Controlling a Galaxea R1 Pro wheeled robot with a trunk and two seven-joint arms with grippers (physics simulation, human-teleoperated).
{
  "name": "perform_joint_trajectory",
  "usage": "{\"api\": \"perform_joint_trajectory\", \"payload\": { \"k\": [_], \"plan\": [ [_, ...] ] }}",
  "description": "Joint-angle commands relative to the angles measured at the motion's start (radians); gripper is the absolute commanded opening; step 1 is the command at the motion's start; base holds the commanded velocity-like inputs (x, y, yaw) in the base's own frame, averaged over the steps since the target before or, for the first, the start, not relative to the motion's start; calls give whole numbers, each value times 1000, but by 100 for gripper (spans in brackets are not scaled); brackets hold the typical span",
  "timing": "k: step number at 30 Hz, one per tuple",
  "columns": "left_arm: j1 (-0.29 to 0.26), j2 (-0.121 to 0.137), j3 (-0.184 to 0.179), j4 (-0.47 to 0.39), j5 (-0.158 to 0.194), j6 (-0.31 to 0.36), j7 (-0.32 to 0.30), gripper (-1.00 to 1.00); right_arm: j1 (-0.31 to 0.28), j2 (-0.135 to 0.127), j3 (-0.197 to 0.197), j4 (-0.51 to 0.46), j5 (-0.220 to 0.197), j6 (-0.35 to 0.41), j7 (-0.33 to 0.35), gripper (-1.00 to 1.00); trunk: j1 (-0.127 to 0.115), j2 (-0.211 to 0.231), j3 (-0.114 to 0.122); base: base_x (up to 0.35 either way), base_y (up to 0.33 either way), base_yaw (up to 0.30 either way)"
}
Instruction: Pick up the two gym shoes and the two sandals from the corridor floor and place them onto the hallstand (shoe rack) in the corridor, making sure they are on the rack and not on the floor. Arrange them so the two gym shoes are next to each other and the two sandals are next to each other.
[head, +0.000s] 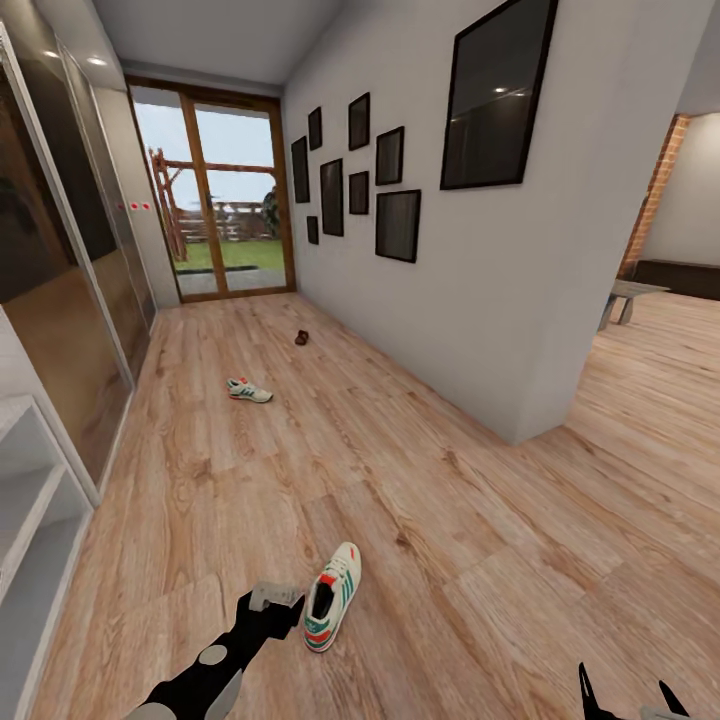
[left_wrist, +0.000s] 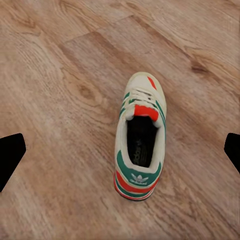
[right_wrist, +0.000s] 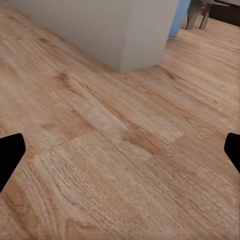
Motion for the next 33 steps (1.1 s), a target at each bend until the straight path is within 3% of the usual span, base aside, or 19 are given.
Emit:
{"api": "perform_joint_trajectory", "payload": {
  "k": [1, 33],
  "plan": [
    [-1, 0, -4, 1, 0, -4, 1, 100, 0, 0, 1, -1, -2, -2, -3, 100, 0, 0, -1, 0, 71, 0],
    [-2, -1, -13, -4, -10, -9, 3, 100, 1, 1, 1, 1, -1, -2, -3, 100, 0, 0, -1, 0, 8, 0]
  ]
}}
